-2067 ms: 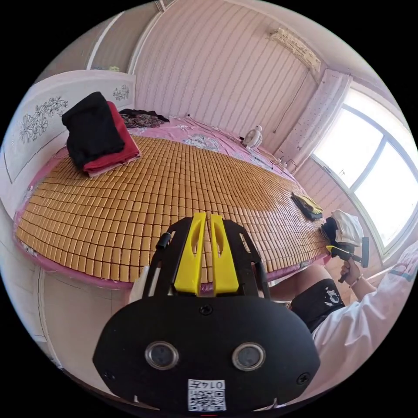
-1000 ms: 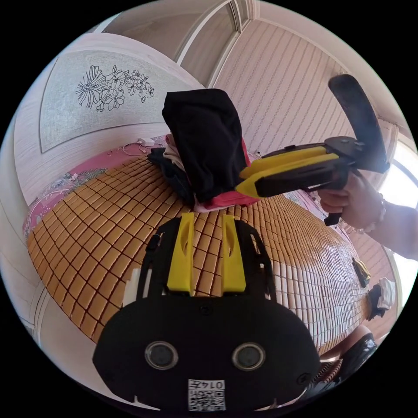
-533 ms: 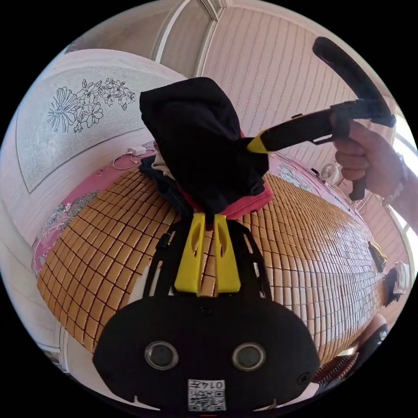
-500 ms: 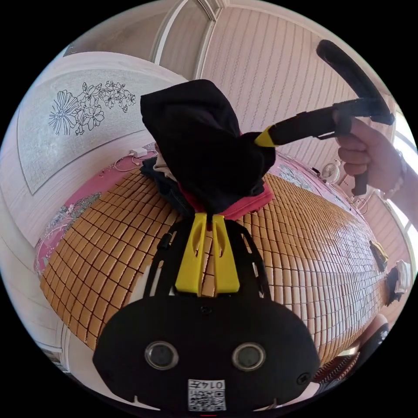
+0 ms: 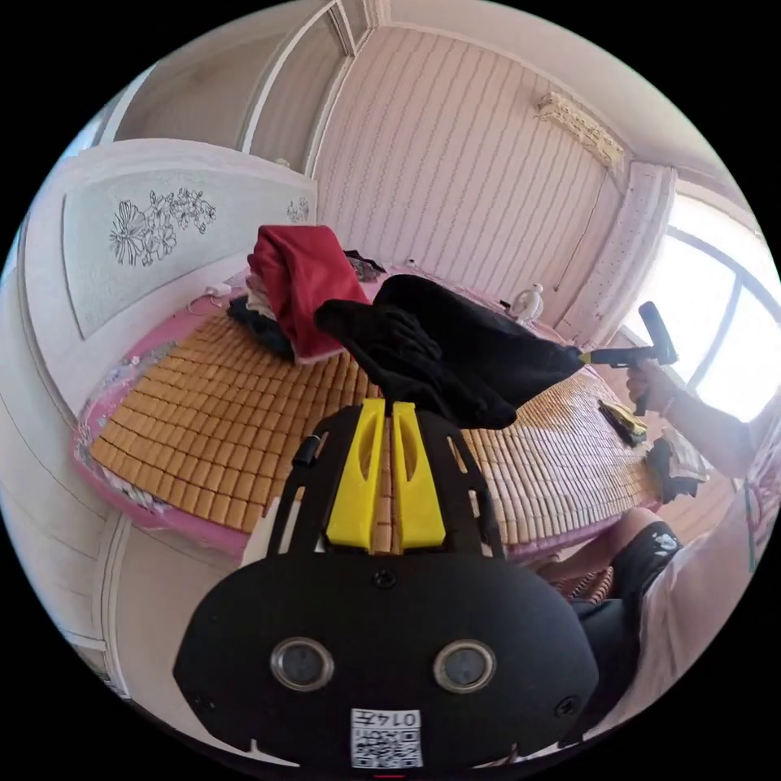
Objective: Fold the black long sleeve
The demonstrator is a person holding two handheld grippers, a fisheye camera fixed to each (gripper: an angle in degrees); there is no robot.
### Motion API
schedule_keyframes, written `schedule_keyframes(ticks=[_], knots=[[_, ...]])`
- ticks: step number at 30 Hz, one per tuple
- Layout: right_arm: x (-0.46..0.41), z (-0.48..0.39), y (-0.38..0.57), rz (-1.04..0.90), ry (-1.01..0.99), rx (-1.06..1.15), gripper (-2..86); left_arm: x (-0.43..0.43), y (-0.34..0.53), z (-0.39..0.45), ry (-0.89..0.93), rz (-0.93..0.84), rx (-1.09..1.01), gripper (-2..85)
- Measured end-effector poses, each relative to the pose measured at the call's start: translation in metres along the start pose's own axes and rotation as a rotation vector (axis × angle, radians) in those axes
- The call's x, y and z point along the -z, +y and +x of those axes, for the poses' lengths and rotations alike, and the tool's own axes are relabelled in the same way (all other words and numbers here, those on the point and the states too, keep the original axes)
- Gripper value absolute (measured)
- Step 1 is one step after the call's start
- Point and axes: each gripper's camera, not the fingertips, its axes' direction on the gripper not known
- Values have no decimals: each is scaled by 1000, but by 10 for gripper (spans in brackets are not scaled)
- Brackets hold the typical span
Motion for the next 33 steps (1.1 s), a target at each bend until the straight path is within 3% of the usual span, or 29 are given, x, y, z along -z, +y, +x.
schedule_keyframes(ticks=[4, 8, 15, 18, 23, 29, 33], knots=[[-30, 41, 121, -162, 36, -265, 13, -19, 75, 34, 41, -223, 153, -9], [-38, 53, 201, -241, -5, -437, 24, -13, 90, 40, 20, -232, 226, -8], [-16, 33, 215, -195, 205, -300, 87, -14, 81, 34, -13, -271, 231, 53], [-18, 30, 206, -186, 255, -254, 116, -32, 74, 29, 41, -360, 262, 109], [-32, 45, 201, -256, 256, -264, 113, -62, 60, 41, 52, -485, 258, 129], [-34, 64, 220, -344, 214, -328, 29, -78, 57, 69, -124, -607, 159, 38], [-10, 76, 242, -300, 107, -358, 15, -65, 60, 86, -83, -624, 102, -6]])
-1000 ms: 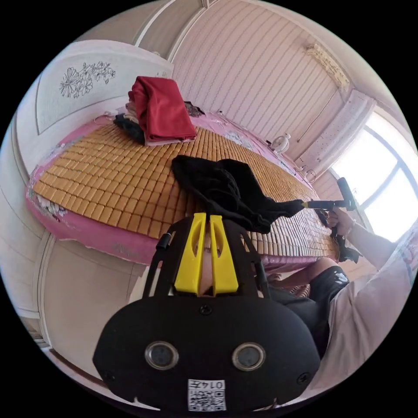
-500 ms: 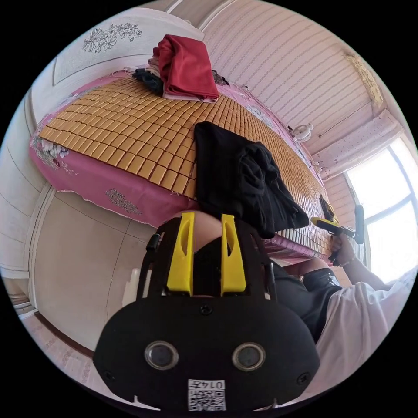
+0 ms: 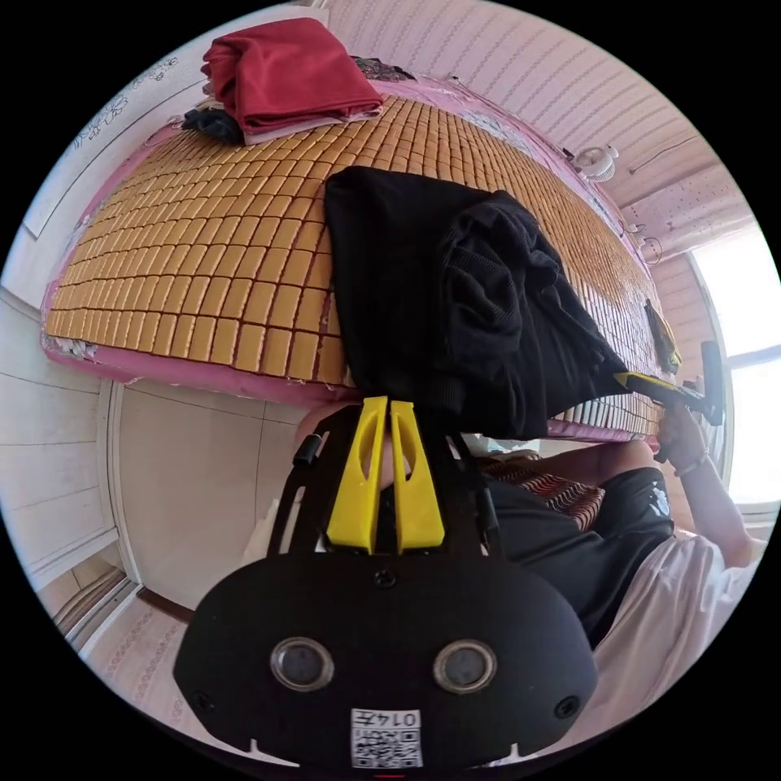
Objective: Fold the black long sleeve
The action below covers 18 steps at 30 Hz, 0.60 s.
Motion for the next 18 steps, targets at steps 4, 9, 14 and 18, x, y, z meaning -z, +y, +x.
schedule_keyframes(ticks=[4, 9, 14, 18], knots=[[21, 20, 23, 39, -79, 2, 11, 36, 33, 7, 84, 135, -27, -9], [58, 49, 61, 121, -218, -9, 8, 93, 78, 5, 209, 329, -24, -10], [98, 71, 94, 228, -343, -25, 8, 148, 109, 22, 237, 481, -78, -10], [150, 77, 120, 344, -404, 42, 7, 202, 122, 49, 249, 620, -163, -10]])
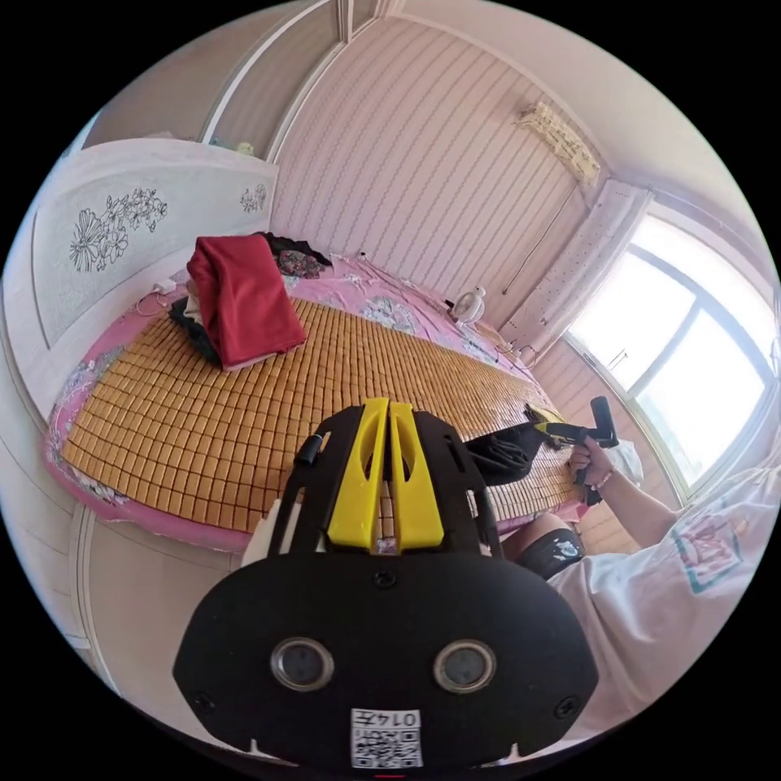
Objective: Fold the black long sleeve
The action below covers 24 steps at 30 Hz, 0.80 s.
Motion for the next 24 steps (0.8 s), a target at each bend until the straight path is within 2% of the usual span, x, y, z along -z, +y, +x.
schedule_keyframes(ticks=[5, 10, 12, 15, 18, 24], knots=[[85, -44, -1, 148, 24, 158, 6, 52, -33, 54, 25, 168, -136, -10], [191, -104, 7, 390, 29, 339, 6, 129, -65, 120, 64, 462, -256, -10], [241, -136, 18, 517, 64, 436, 5, 142, -75, 145, -18, 479, -311, -10], [271, -168, 30, 548, 167, 495, 4, 142, -86, 183, -122, 430, -380, -10], [292, -183, 45, 578, 243, 472, 3, 160, -87, 211, -112, 495, -392, -10], [371, -200, 96, 778, 109, 497, 2, 230, -80, 271, 20, 687, -496, -10]])
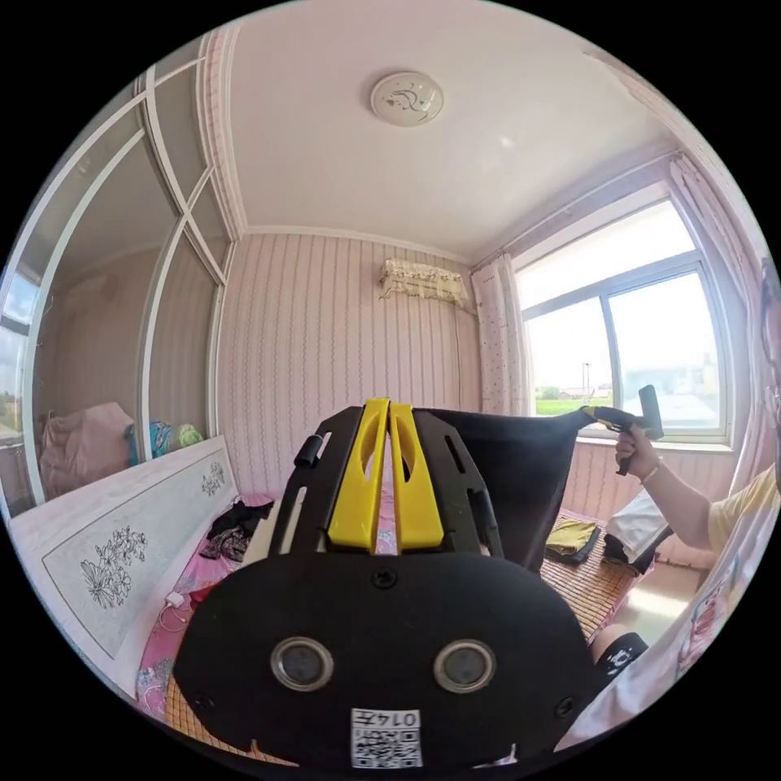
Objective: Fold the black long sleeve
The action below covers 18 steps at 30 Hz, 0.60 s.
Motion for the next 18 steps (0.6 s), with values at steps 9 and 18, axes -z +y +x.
schedule_keyframes(ticks=[9, 18], knots=[[127, -67, -52, 351, -177, 238, 2, 100, -88, 60, 72, 461, -163, -10], [36, -51, -66, -33, 68, 228, -3, -56, -23, 3, -83, -85, 37, -10]])
